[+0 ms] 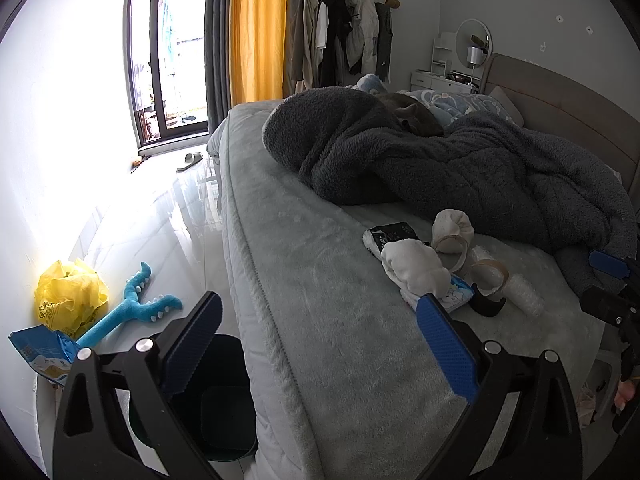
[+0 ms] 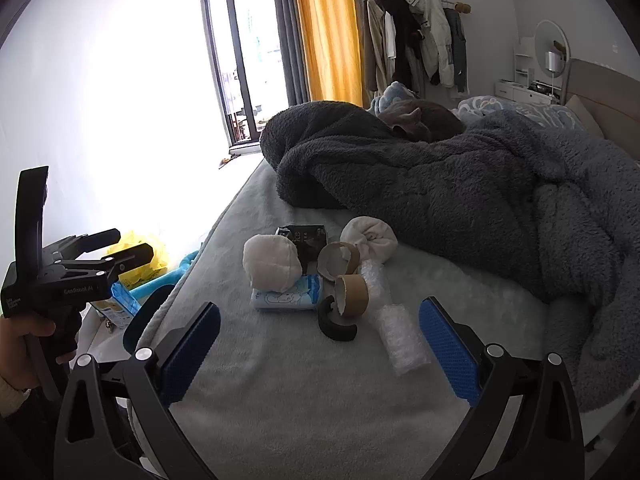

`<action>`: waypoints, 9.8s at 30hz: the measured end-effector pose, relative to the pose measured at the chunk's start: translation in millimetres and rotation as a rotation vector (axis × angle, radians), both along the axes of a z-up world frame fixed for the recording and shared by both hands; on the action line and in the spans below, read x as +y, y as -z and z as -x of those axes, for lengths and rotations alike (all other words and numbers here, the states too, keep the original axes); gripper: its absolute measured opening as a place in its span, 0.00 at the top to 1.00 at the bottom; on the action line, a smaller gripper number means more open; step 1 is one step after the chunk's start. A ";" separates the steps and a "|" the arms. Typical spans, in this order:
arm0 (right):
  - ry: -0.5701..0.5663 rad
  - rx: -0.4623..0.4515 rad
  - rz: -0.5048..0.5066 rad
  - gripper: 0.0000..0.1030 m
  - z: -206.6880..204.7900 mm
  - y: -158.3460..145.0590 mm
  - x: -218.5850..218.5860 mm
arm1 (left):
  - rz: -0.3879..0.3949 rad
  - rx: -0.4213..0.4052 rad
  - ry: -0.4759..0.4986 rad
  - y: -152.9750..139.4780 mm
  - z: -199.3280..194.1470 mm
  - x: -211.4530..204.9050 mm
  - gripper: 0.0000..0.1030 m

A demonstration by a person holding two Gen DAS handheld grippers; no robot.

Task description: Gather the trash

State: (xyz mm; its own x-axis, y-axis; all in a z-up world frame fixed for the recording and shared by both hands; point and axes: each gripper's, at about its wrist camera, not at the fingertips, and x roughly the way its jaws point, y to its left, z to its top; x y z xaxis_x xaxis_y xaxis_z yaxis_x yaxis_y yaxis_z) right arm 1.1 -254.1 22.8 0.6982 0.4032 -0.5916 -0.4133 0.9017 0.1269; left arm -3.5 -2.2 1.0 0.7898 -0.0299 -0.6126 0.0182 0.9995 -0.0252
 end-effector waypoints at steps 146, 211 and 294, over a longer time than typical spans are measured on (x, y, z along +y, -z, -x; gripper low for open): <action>-0.222 0.452 0.120 0.63 -87.6 141.9 378.6 | 0.188 0.474 -0.030 158.2 -27.4 289.2 0.26; -0.151 0.108 0.042 0.26 -81.0 42.0 186.3 | 0.146 -0.092 0.095 -30.8 -29.7 132.8 0.09; 0.167 0.108 -0.050 0.80 -66.7 45.8 -36.9 | 0.109 0.247 0.300 98.8 -113.2 -102.0 0.23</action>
